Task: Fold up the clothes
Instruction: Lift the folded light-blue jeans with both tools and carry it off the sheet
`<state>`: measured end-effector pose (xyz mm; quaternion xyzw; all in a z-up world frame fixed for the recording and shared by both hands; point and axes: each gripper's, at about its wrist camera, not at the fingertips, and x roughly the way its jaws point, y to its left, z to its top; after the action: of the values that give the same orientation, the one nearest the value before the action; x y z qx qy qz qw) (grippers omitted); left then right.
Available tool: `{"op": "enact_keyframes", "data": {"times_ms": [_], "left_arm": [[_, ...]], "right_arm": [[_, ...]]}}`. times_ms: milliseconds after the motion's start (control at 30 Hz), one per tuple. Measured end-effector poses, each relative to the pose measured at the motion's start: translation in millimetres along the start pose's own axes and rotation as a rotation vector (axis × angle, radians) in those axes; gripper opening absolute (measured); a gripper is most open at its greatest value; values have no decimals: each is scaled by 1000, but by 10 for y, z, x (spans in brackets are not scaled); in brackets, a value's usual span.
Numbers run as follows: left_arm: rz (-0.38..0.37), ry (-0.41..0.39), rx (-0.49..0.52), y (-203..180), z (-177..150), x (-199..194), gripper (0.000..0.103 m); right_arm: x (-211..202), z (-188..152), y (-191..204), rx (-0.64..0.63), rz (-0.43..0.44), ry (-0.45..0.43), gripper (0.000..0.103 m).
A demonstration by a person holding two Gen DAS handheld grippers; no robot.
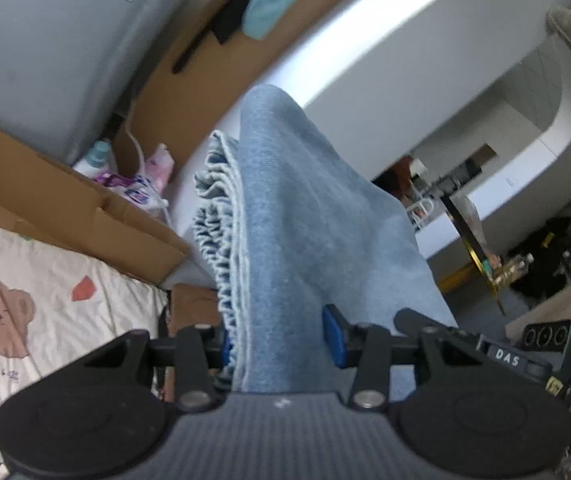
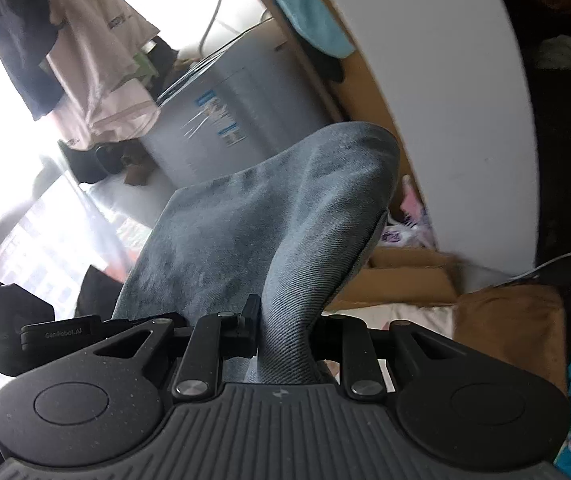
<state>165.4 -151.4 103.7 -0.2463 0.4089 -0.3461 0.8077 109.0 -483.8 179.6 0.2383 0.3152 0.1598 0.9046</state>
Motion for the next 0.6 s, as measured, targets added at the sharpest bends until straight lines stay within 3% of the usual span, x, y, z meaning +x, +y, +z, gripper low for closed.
{"op": "enact_keyframes", "data": {"times_ms": [200,300,600], "left_arm": [[-54,42,40,-39,-50,433,46],[-83,56,14,10,-103,638,45],[-103,92,53,110,-235,1144,46]], "right_arm": [[-70,-107,-366,12,-46,-45,22],[-97,-136,-524,16,-74,-49,22],[23,-190,-1030,10,-123,-38,22]]}}
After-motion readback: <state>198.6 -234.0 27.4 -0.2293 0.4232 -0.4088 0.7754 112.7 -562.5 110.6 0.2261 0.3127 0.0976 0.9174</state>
